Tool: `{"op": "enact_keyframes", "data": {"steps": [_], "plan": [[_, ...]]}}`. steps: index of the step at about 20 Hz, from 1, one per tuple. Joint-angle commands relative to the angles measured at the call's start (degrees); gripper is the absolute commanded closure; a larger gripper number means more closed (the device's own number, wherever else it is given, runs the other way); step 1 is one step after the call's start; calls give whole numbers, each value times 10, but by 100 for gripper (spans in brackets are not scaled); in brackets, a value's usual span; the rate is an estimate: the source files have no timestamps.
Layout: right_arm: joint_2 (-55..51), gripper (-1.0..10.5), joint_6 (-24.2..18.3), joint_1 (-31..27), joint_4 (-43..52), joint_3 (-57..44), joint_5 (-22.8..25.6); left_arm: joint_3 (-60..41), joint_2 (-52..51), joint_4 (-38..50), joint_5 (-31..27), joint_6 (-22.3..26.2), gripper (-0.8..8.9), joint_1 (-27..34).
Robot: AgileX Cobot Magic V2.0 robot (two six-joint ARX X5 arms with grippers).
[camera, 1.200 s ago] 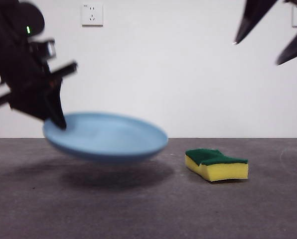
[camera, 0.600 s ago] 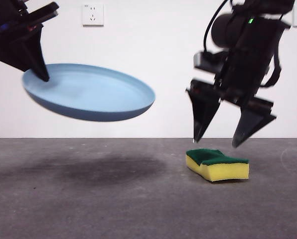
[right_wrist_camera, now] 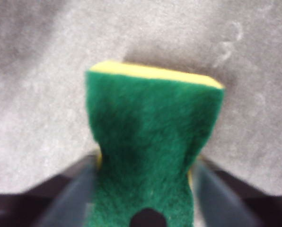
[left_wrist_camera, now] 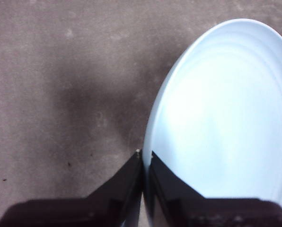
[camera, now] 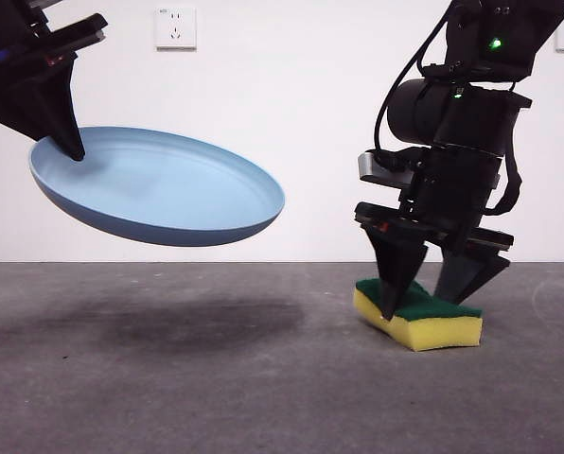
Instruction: Pick up the plate,pick up the cloth,clean the plate with the cloth
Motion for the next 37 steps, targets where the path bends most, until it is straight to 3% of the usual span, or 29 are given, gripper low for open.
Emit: {"op": "enact_keyframes", "data": {"steps": [1, 3, 7, 10, 14, 17, 20, 26, 29, 32, 34, 37], "plan": [[5, 962, -5, 1, 0, 1, 3, -4, 1, 2, -1, 5, 820, -2], [4, 959, -2, 2, 0, 1, 3, -4, 1, 2, -9, 5, 820, -2], [-34, 959, 45, 10, -3, 1, -5, -4, 12, 8, -48, 6, 820, -3], [-99, 959, 67, 40, -7, 1, -45, -4, 27, 15, -48, 5, 820, -5], [-170, 959, 83, 100, 18, 1, -46, -4, 32, 22, -45, -12, 820, -33], [-177, 959, 93, 138, 56, 1, -37, -4, 31, 21, -15, -15, 820, -70], [-164, 959, 96, 165, 84, 1, 18, -4, 31, 23, 7, -28, 820, -112], [-155, 959, 97, 182, 104, 1, 11, -4, 31, 54, 52, -42, 820, -137], [-155, 959, 97, 193, 76, 1, -32, -4, 31, 86, 54, -60, 821, -135], [-155, 959, 90, 202, -11, 1, -26, -4, 31, 109, 55, -76, 820, -128], [-157, 959, 90, 205, -85, 1, 31, -4, 31, 108, 56, -76, 821, -127], [-161, 959, 93, 205, -128, 1, 264, -4, 31, 92, 62, -75, 820, -127]]}}
